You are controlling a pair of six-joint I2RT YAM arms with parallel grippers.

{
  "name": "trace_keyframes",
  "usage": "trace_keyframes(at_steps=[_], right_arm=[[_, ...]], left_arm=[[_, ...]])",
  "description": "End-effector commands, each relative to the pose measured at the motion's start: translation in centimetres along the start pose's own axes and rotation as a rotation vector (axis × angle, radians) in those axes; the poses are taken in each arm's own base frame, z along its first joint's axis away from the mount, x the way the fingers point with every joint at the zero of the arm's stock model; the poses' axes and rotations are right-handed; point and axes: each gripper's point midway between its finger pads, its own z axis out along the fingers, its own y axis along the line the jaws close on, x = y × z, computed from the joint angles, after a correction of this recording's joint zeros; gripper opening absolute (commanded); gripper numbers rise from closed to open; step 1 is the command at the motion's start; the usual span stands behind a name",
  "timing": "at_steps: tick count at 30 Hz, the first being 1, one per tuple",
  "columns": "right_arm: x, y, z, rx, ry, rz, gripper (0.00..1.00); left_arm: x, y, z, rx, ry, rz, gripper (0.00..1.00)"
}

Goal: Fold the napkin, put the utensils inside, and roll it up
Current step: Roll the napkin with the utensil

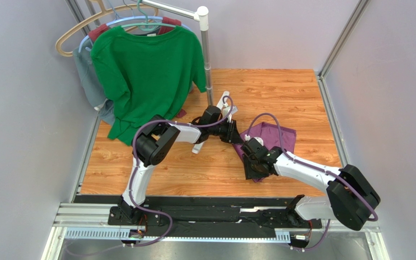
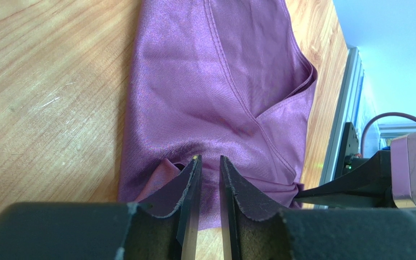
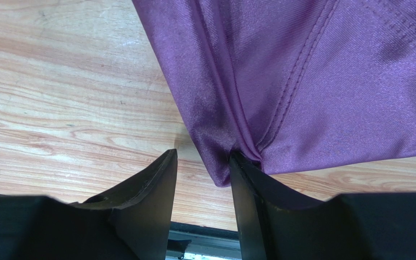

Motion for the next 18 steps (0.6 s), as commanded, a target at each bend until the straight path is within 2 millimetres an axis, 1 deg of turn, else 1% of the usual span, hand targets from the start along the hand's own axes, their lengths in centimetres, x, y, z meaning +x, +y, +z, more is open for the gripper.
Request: trace_keyframes(at_steps=[1,2,4,5,6,7,8,10,11,14,15,17,18], right_arm=[[1.1,-0.2,1.2,-0.011,0.044,0.027,0.45],[1.4,-0.2,1.4,-0.014,0.054,0.034,0.45],[1.9,-0.2,1.6,-0.021,0.075,0.050,0.42],[2.2,-0.2,1.7,-0.025,0.085,0.054,0.41],[2.3,-0.1,1.7,-0.033,0.090,0.057,0.38],[2.5,-0.1,1.7,-0.036,0.098,0.059,0.37],[2.7,-0.1,1.8,-0.038,0.103,0.063,0.36],[3.0,0.0,1.8,-0.050,0.113,0.069,0.35],[3.1,0.0,1.8,-0.052,0.117,0.074,0.34],[3.3,-0.1,2.0,-0.054,0.120,0.078,0.32],[3.7,0.3,1.9,-0.080,0.143,0.085,0.32],[3.9,0.3,2.0,-0.084,0.147,0.085,0.32],[3.9,0.4,2.0,-0.088,0.150,0.087,0.32]], left_arm=[[-0.3,0.3,0.4,-0.006,0.001,0.027,0.30],[-0.6,0.1,0.3,-0.003,-0.007,0.030,0.31],[-1.2,-0.3,0.1,0.002,-0.023,0.032,0.39],[-1.9,-0.9,-0.1,0.010,-0.040,0.040,0.42],[-2.3,-1.3,-0.2,0.016,-0.049,0.041,0.50],[-2.8,-1.6,-0.4,0.015,-0.063,0.045,0.53],[-3.7,-2.3,-0.8,0.023,-0.080,0.059,0.58],[-4.6,-2.9,-1.3,0.023,-0.103,0.070,0.61],[-5.4,-3.5,-1.9,0.025,-0.123,0.078,0.63],[-6.3,-3.8,-3.1,0.016,-0.150,0.085,0.65],[-6.7,-3.7,-3.6,0.013,-0.162,0.089,0.65],[-7.1,-4.3,-4.4,0.029,-0.176,0.103,0.66],[-7.3,-4.3,-4.8,0.034,-0.182,0.102,0.66]])
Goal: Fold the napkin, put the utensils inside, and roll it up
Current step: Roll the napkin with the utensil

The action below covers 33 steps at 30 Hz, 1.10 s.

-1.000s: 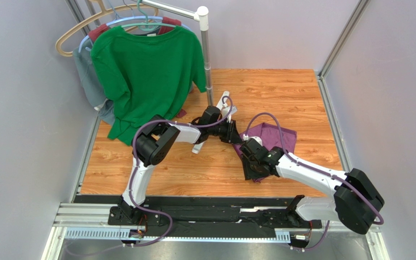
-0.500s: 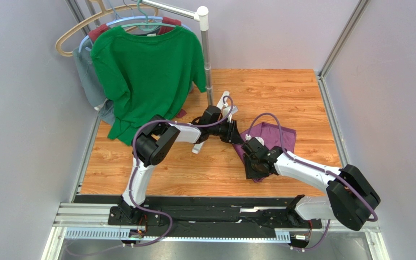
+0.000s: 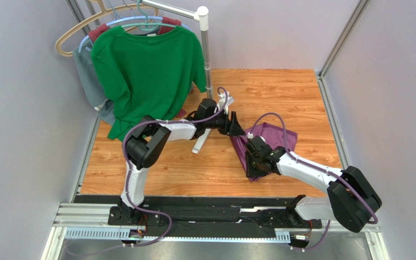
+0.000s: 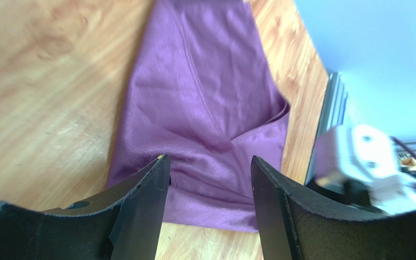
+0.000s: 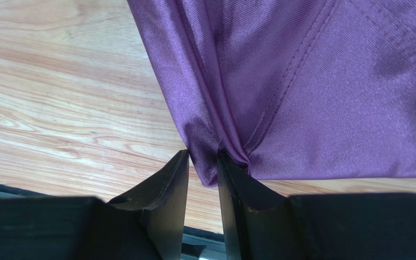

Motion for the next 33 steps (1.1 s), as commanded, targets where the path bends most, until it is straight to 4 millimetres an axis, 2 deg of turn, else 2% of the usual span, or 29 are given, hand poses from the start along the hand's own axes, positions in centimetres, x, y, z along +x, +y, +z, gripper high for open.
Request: trace_keyframes(at_steps=[1,3,7,12,19,24,33], right_arm=[[4.2,-0.7,1.6,-0.010,0.143,0.028,0.32],[4.2,-0.6,1.6,-0.014,0.146,0.029,0.31],[4.2,-0.6,1.6,-0.022,0.149,0.036,0.31],[4.2,-0.6,1.6,-0.029,0.150,0.040,0.31],[4.2,-0.5,1.6,-0.032,0.154,0.042,0.31],[4.2,-0.5,1.7,-0.031,0.157,0.044,0.31],[4.3,-0.5,1.7,-0.031,0.163,0.044,0.31]], left_arm=[[-3.7,-2.7,-2.7,0.047,-0.099,0.080,0.66],[-3.6,-2.7,-3.2,0.044,-0.101,0.094,0.66],[-2.1,-2.1,-3.9,0.028,-0.074,0.110,0.66],[-0.7,-1.1,-4.3,0.014,-0.051,0.136,0.61],[0.6,0.2,-3.7,-0.006,0.002,0.123,0.53],[1.0,0.6,-2.9,0.008,0.012,0.097,0.44],[0.8,0.7,-1.2,0.032,0.003,0.070,0.44]])
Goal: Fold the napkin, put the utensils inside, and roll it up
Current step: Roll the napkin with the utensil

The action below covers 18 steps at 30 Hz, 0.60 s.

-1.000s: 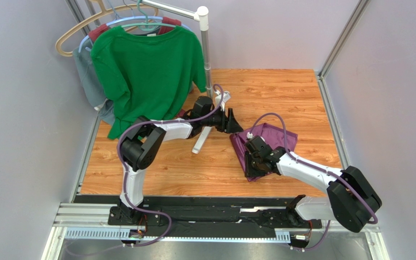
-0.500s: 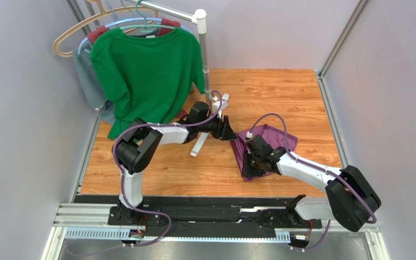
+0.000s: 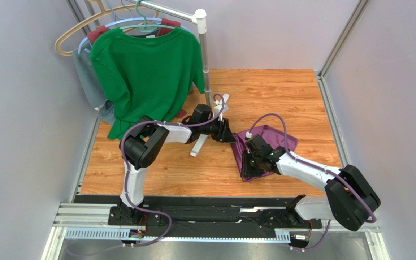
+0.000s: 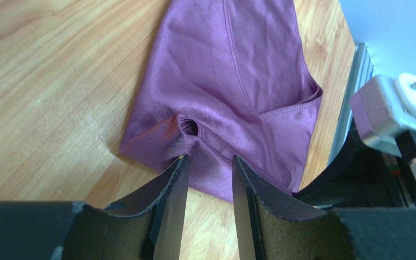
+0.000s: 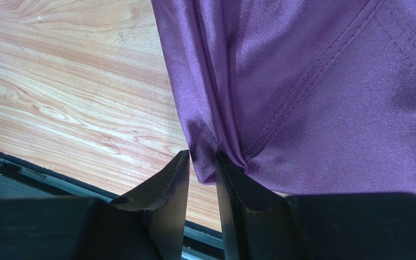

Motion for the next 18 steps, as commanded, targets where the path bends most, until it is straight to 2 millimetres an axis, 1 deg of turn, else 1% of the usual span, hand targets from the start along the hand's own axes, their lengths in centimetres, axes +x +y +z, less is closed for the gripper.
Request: trace_keyframes(at_steps=[1,8,11,15,18], right_arm=[[4.5,-3.4,1.0,0.116,0.147,0.010,0.31],[4.4,-3.4,1.0,0.115,0.144,0.011,0.32],[4.4,-3.4,1.0,0.114,0.145,0.010,0.32],[4.3,-3.3,0.8,0.110,0.140,0.013,0.32],[4.0,-2.9,0.1,0.098,0.132,0.009,0.35]], left_arm=[[-2.6,-1.7,1.2,0.069,-0.060,0.044,0.44],[-2.1,-1.5,2.4,0.098,-0.057,-0.003,0.42],[-1.6,-1.1,2.7,0.094,-0.046,-0.027,0.42],[-0.5,-0.4,3.0,0.077,-0.022,-0.068,0.41],[-0.1,0.3,3.0,0.045,-0.008,-0.095,0.40]])
